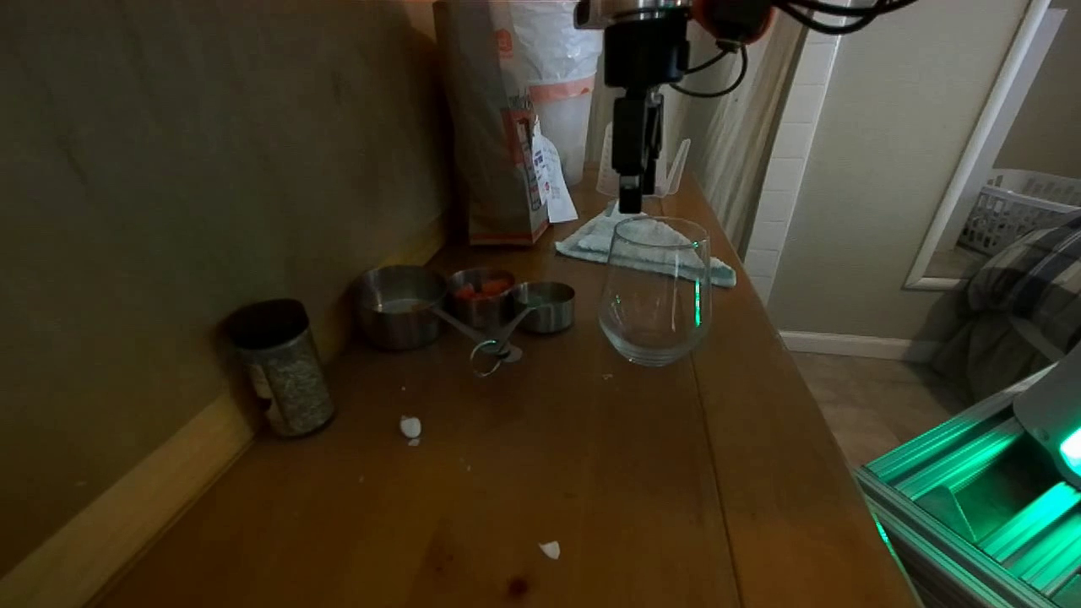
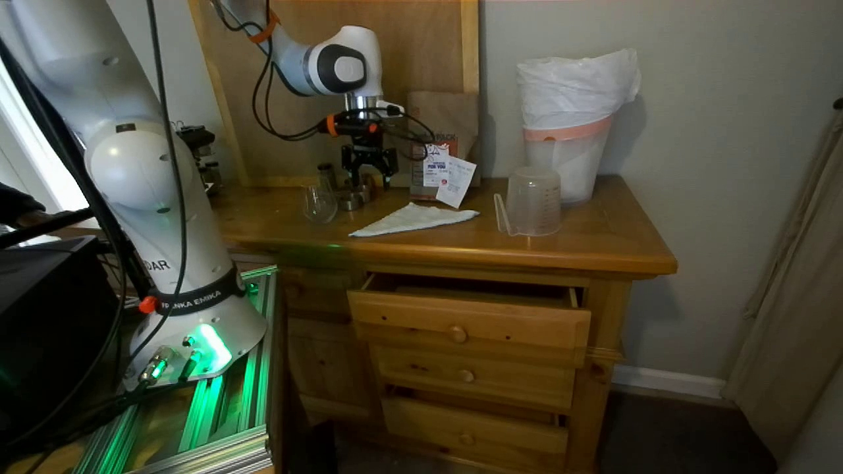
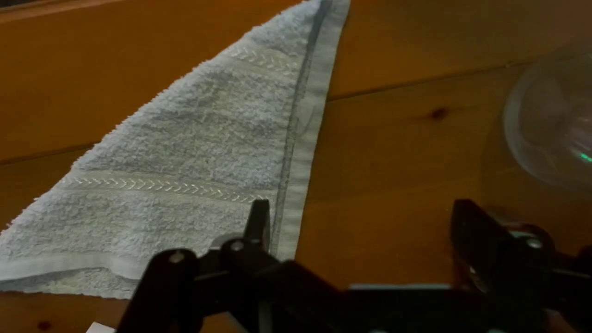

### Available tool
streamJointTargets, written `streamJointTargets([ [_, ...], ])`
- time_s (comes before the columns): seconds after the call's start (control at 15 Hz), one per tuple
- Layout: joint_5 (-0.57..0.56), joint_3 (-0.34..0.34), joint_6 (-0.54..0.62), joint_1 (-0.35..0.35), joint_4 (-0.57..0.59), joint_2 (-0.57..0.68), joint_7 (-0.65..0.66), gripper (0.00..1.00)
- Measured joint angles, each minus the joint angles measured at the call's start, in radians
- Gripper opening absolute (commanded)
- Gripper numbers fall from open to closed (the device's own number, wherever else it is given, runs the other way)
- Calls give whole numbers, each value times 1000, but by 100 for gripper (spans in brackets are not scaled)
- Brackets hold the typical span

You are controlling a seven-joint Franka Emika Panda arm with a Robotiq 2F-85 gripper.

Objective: Unfold the white towel

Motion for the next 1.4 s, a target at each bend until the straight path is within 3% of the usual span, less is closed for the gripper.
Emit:
streamJointTargets([
  [0.27,3,11,123,-1,34,99,112,97],
  [0.4,2,11,178,-4,49,142,153,79],
  [0.6,-7,6,238,-11,63,189,204,86],
  [0.93,-51,-14,277,-22,84,231,281,74],
  [1.0,-64,-19,279,-23,87,236,295,69],
  [1.07,-76,-24,280,-24,89,239,311,56],
  [1.2,-99,-31,280,-24,94,244,336,40],
  [1.27,-108,-34,280,-24,97,247,348,54],
  [1.33,-114,-36,280,-24,98,249,357,60],
  [1.4,-120,-38,280,-24,99,251,366,59],
])
